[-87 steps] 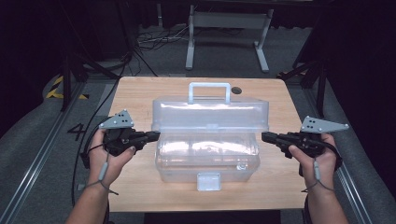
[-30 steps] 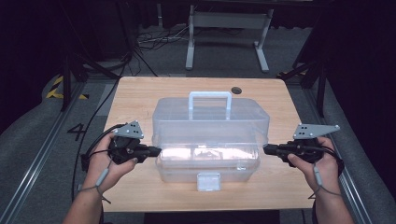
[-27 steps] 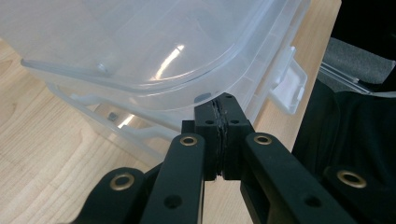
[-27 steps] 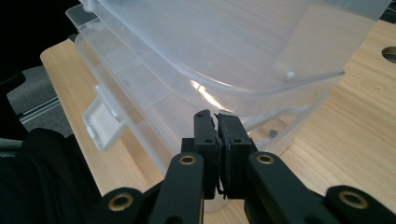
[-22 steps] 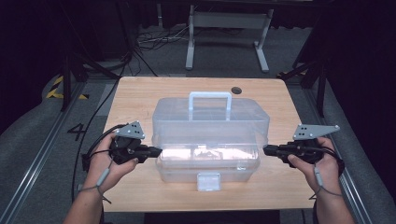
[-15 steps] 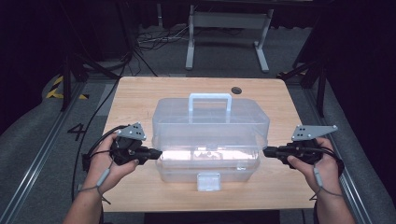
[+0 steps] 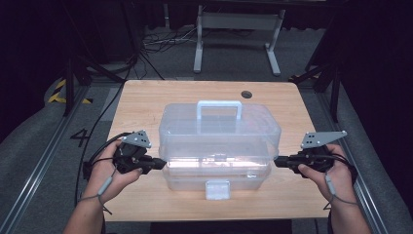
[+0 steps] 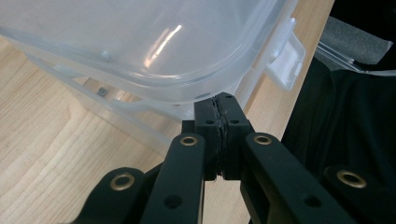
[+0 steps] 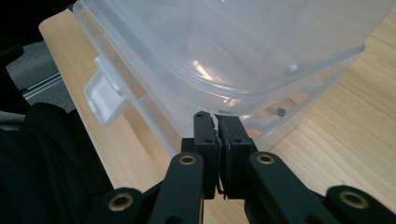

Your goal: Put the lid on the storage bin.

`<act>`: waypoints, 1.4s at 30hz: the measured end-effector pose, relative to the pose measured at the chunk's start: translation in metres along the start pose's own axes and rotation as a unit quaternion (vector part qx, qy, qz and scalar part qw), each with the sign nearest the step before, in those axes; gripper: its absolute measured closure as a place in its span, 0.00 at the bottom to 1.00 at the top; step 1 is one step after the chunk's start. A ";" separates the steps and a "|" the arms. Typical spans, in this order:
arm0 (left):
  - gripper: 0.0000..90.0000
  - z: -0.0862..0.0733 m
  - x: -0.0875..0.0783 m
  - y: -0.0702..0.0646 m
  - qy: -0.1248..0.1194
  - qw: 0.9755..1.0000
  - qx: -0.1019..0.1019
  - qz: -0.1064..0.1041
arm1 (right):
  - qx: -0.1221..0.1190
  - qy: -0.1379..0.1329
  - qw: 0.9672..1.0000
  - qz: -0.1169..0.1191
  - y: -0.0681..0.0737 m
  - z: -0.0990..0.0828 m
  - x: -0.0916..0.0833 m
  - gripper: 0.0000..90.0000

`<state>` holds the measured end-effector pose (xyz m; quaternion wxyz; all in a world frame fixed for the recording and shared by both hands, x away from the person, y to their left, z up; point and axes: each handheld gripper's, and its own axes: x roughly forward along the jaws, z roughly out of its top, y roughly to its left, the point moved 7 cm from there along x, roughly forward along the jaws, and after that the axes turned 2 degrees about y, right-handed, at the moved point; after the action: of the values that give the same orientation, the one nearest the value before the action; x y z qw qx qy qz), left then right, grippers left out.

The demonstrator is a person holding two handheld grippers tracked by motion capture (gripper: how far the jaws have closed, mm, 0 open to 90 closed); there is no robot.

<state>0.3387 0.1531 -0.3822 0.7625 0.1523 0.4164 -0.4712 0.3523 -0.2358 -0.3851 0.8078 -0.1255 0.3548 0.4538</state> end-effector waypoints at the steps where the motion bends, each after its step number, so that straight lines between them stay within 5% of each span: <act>1: 0.99 -0.001 0.001 0.000 0.003 1.000 -0.002 0.000 | -0.001 0.002 1.000 0.001 0.000 0.000 0.000 0.97; 18: 0.98 -0.009 0.009 -0.001 0.058 0.998 -0.007 -0.004 | -0.011 0.056 0.998 0.010 0.002 -0.009 0.009 0.96; 42: 0.95 -0.017 0.018 0.001 0.101 0.995 -0.008 -0.008 | -0.017 0.105 0.994 0.010 0.001 -0.019 0.019 0.96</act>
<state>0.3351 0.1535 -0.4060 0.7141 0.1901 0.4959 -0.4561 0.3494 -0.2328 -0.4113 0.7594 -0.1829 0.4305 0.4523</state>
